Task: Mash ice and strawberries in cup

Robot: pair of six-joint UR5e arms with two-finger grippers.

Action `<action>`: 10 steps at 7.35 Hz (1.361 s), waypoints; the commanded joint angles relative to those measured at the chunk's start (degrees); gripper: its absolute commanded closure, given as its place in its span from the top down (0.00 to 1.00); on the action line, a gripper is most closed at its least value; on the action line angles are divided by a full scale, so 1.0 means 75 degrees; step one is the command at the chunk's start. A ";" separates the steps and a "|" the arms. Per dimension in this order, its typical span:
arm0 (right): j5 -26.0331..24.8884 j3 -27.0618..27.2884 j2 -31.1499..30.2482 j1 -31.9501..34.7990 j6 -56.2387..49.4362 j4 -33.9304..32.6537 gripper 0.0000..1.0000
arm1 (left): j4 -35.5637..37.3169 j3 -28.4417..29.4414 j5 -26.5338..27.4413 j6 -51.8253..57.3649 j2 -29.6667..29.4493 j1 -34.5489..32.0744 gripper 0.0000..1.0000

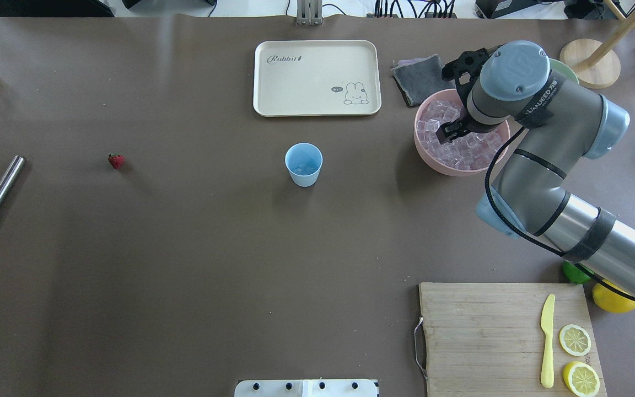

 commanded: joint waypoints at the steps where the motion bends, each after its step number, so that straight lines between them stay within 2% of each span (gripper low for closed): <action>1: -0.0066 -0.0079 -0.0019 -0.0012 0.0008 -0.0024 0.76 | -0.0094 0.0007 0.0000 -0.0010 -0.0004 0.0000 0.98; 3: -0.0382 -0.0267 0.0051 -0.0106 -0.0096 -0.0071 0.73 | -0.0095 0.0007 0.0000 -0.0010 -0.0004 0.0000 0.98; 5: -0.0383 -0.0244 0.0063 -0.0094 -0.0295 -0.0083 0.68 | -0.0095 0.0018 0.0000 -0.0010 -0.0004 0.0000 0.98; 6: -0.0383 -0.0267 0.0063 -0.0094 -0.0493 -0.0083 0.61 | -0.0095 0.0030 0.0011 0.0001 -0.0004 0.0000 0.98; 10: -0.0394 -0.0267 0.0098 -0.0106 -0.0601 -0.0083 0.55 | -0.0095 0.0030 0.0011 -0.0010 -0.0004 0.0000 0.98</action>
